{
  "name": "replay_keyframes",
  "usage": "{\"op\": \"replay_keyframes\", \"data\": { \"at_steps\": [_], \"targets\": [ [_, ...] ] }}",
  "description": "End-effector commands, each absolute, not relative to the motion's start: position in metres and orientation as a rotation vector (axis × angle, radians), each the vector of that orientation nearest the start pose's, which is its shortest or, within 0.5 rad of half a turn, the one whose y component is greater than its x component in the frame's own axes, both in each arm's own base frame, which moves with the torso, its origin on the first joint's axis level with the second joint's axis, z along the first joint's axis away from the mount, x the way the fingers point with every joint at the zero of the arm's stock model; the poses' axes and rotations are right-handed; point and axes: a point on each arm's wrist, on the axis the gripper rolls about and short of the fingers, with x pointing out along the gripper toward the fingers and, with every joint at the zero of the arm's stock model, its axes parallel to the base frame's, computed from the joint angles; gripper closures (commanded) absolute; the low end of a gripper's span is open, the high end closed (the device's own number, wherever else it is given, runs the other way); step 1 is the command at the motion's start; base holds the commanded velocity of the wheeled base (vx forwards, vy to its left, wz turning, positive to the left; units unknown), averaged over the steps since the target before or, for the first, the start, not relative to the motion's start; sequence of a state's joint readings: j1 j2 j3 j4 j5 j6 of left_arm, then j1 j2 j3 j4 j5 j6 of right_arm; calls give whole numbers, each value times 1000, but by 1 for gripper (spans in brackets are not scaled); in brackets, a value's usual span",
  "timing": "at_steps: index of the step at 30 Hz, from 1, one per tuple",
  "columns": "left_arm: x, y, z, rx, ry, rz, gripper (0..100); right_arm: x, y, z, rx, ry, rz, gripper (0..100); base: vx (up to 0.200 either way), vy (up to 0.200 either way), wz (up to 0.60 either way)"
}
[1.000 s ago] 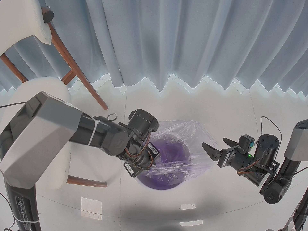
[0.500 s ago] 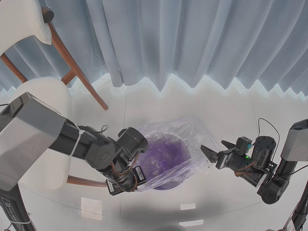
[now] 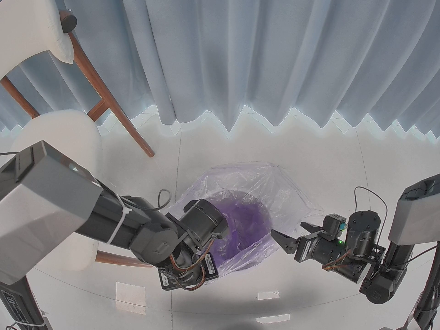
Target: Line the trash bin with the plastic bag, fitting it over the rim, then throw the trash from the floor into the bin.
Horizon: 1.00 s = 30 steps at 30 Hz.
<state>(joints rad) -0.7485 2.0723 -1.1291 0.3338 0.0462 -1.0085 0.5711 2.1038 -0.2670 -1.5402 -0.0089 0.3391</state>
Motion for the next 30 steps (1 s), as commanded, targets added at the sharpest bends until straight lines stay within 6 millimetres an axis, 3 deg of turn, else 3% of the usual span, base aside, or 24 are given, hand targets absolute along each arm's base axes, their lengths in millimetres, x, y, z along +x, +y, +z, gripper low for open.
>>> {"op": "replay_keyframes", "data": {
  "at_steps": [1,7,12,17,25,26,30],
  "targets": [
    [245,-229,65,-347,1318,51,100,222,148,41,249,403,494,0,0,0,0],
    [245,-230,65,-356,1267,38,100,220,146,53,353,412,467,0,0,0,0],
    [239,-235,64,-337,1264,26,100,231,153,37,433,528,412,0,0,0,0],
    [235,-238,64,-328,1268,17,100,244,164,31,459,524,416,0,0,0,0],
    [233,-240,61,-307,1259,24,100,241,188,18,429,562,451,0,0,0,0],
    [233,-240,61,-307,1259,24,100,241,188,18,429,562,451,100,0,0,0],
    [233,-240,62,-309,1257,22,100,241,185,19,428,549,421,100,0,0,0]
  ]
}}
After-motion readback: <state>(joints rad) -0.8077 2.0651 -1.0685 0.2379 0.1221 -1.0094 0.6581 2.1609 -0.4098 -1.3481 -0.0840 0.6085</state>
